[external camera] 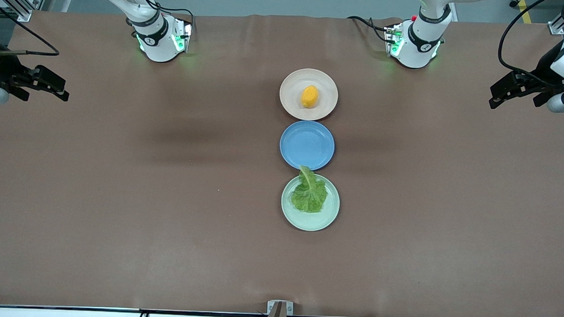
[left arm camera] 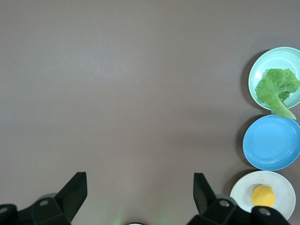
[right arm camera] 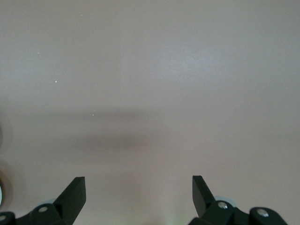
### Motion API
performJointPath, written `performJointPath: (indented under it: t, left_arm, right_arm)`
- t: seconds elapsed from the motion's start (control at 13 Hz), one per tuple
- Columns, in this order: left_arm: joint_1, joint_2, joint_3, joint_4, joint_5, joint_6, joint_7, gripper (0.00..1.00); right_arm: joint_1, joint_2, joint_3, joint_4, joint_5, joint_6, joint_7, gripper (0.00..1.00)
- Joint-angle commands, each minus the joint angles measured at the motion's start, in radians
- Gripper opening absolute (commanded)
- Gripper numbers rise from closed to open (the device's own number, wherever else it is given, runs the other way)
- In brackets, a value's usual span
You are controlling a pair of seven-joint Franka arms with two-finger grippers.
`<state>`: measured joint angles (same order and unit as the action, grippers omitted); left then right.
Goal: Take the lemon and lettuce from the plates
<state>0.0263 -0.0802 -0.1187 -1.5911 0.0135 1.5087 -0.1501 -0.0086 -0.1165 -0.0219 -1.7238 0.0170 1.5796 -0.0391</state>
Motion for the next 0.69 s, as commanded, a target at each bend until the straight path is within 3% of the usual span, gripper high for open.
performJointPath:
  t: [0.0, 0.62]
  left_arm:
    - [-0.003, 0.011, -0.002, 0.028, 0.023, -0.024, 0.018, 1.0]
    - [-0.017, 0.054, -0.006, 0.065, 0.023, -0.022, 0.017, 1.0]
  right_arm:
    - [-0.004, -0.014, 0.005, -0.013, -0.005, 0.008, -0.007, 1.0]
    - [-0.004, -0.011, 0.005, 0.007, -0.003, -0.004, 0.007, 1.0]
